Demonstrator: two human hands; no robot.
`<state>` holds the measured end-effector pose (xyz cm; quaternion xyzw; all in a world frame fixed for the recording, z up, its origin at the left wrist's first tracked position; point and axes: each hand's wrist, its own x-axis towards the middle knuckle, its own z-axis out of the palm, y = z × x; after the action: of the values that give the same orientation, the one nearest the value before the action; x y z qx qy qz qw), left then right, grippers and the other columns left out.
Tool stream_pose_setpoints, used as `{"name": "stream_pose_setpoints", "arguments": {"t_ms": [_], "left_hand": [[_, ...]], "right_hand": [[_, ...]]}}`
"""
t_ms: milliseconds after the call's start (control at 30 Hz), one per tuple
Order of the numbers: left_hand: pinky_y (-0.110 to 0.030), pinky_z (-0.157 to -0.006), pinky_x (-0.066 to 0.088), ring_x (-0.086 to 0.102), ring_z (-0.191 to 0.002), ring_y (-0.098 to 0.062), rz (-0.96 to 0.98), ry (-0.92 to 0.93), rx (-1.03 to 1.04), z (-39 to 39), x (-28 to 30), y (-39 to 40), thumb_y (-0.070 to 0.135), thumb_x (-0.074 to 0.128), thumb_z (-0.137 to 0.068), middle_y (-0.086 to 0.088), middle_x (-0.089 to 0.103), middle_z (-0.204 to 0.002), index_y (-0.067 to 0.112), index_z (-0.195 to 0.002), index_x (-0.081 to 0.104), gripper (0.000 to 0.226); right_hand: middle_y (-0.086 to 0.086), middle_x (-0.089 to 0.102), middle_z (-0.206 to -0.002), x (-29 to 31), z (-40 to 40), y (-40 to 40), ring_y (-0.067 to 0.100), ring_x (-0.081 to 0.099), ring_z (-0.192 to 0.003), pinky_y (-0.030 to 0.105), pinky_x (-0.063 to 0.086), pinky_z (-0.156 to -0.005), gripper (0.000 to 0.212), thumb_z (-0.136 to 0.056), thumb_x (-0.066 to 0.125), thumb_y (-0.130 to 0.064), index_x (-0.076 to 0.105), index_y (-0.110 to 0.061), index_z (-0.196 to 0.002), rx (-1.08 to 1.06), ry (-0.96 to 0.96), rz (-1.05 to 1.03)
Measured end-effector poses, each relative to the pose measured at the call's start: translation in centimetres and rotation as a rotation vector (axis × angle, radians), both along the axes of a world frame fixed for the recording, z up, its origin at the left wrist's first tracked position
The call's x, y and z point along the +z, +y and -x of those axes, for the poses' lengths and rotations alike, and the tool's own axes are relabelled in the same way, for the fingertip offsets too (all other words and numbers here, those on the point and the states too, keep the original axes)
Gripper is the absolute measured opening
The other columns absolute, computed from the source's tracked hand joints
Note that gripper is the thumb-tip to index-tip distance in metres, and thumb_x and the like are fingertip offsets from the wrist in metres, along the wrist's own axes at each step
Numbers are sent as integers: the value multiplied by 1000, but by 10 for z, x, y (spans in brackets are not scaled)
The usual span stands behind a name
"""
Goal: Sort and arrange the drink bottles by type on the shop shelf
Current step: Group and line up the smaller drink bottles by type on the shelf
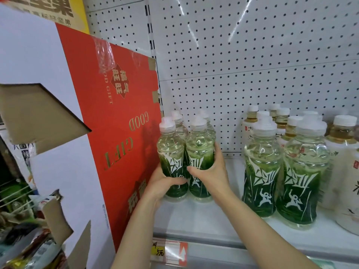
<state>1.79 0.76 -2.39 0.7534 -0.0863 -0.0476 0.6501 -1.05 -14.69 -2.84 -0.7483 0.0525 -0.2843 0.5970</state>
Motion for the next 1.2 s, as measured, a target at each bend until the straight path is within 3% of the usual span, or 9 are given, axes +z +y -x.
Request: {"name": "stream_pose_setpoints", "arguments": {"t_ms": [200, 333, 433, 667, 733, 867, 1000, 1100, 1200], "left_hand": [[-47, -95, 56, 67, -109, -20, -62, -120, 213, -3, -14, -3, 33, 97, -43, 3, 68, -120, 29, -125, 56, 92], [-50, -96, 55, 66, -111, -21, -20, -79, 181, -6, -13, 6, 24, 98, -46, 5, 67, -119, 34, -114, 52, 83], [-51, -94, 56, 71, -103, -20, 31, -76, 114, -6, -15, 11, 3, 92, -62, 4, 73, -111, 35, -106, 55, 66], [-49, -100, 54, 68, -110, -16, 36, -103, 51, 0, -19, 9, 4, 84, -74, 1, 71, -121, 28, -122, 58, 59], [-45, -108, 47, 59, -124, -15, -81, -200, 182, 16, -20, 1, 17, 83, -78, 1, 62, -137, 26, -137, 52, 67], [-26, -103, 43, 53, -124, -8, 8, -653, 541, 87, -8, -33, 20, 73, -88, 14, 54, -136, 29, -137, 50, 55], [-18, -101, 42, 49, -121, 4, -9, -650, 167, 126, 2, -94, 36, 71, -88, 34, 42, -128, 40, -138, 40, 59], [-28, -112, 36, 35, -136, -2, -213, -510, -46, 126, 1, -134, 62, 70, -78, 22, 30, -148, 35, -153, 14, 97], [-30, -111, 37, 36, -142, -12, -363, -495, -73, 119, -3, -150, 61, 73, -78, 7, 30, -158, 26, -155, 9, 107]], "right_hand": [[-9, 60, -118, -6, 24, -2, 11, 58, -109, 30, 50, -94, 71, -62, 91, -32, 51, -27, -121, -135, 79, 115], [-8, 65, -117, -2, 27, -9, 7, 59, -104, 18, 45, -88, 65, -68, 89, -24, 57, -20, -123, -46, 93, 86], [-10, 66, -118, -7, 30, -12, 5, 60, -106, 26, 51, -96, 64, -71, 87, -25, 57, -20, -127, -18, 79, 100], [-17, 61, -114, -7, 36, -9, -6, 55, -100, 12, 48, -88, 63, -81, 79, -23, 51, -21, -137, -14, 3, 244], [-18, 56, -121, -10, 52, -6, 0, 55, -113, 26, 47, -103, 65, -82, 78, -30, 49, -22, -140, -47, -15, 335], [-4, 60, -125, -12, 117, -12, 9, 51, -118, 20, 38, -106, 50, -87, 68, -31, 58, -9, -131, -314, -417, 581], [9, 53, -127, -19, 158, -59, 16, 43, -121, 25, 32, -108, 53, -82, 67, -25, 56, -1, -128, -592, -518, 578], [15, 39, -139, -20, 164, -85, 15, 33, -130, 19, 25, -114, 71, -81, 76, -21, 41, -6, -141, -681, -320, 404], [12, 34, -146, -22, 162, -99, 24, 33, -136, 39, 31, -115, 87, -77, 79, -22, 30, -14, -147, -700, -172, 324]]}}
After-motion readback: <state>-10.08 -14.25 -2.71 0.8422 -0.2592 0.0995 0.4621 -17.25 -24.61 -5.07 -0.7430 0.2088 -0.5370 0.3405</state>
